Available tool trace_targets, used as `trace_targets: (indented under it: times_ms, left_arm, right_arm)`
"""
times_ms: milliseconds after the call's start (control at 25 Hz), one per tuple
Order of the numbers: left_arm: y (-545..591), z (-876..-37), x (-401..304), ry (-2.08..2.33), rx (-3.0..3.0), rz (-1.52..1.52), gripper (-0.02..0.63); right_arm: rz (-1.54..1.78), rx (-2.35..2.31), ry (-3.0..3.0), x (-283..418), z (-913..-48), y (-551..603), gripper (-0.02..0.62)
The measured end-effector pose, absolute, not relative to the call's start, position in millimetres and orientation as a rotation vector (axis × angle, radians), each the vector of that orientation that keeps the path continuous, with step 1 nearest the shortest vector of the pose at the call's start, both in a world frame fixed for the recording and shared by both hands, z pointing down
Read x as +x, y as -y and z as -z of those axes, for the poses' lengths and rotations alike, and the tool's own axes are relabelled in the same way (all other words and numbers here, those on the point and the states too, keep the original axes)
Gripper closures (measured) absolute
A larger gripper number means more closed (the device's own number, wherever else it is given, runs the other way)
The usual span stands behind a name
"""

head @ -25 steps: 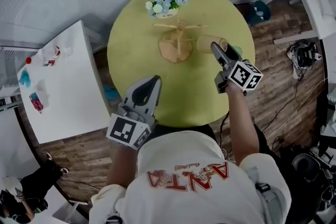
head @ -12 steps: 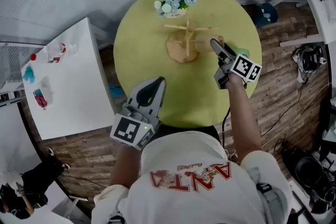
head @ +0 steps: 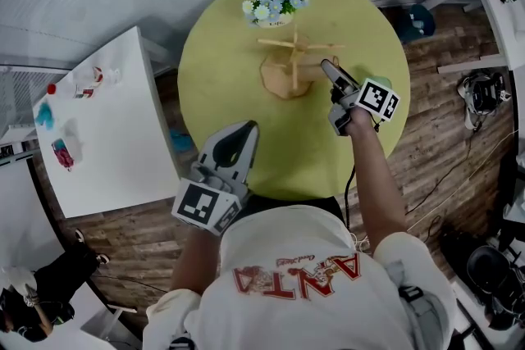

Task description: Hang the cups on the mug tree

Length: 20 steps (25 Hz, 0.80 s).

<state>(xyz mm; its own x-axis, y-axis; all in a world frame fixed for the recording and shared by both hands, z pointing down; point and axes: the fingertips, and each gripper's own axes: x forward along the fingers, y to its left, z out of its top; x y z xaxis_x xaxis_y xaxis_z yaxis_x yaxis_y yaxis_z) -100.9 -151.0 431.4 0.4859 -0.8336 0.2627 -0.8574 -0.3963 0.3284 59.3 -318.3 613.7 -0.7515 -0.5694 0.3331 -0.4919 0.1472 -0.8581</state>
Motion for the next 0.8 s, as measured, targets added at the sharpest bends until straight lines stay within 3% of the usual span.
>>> trace_targets:
  times_ms: [440, 600, 800]
  left_arm:
    - [151, -431, -97, 1.393, 2.333, -0.076, 0.597]
    - [149, -426, -96, 1.388, 2.345, -0.075, 0.597]
    - [150, -415, -92, 1.372, 2.383, -0.063, 0.597]
  right_arm:
    - [1.663, -1.018, -2.363, 57, -613, 318, 0.315]
    - [1.543, -1.077, -2.434, 64, -598, 317, 0.255]
    - [1.239, -1.251, -2.596, 90, -558, 310, 0.252]
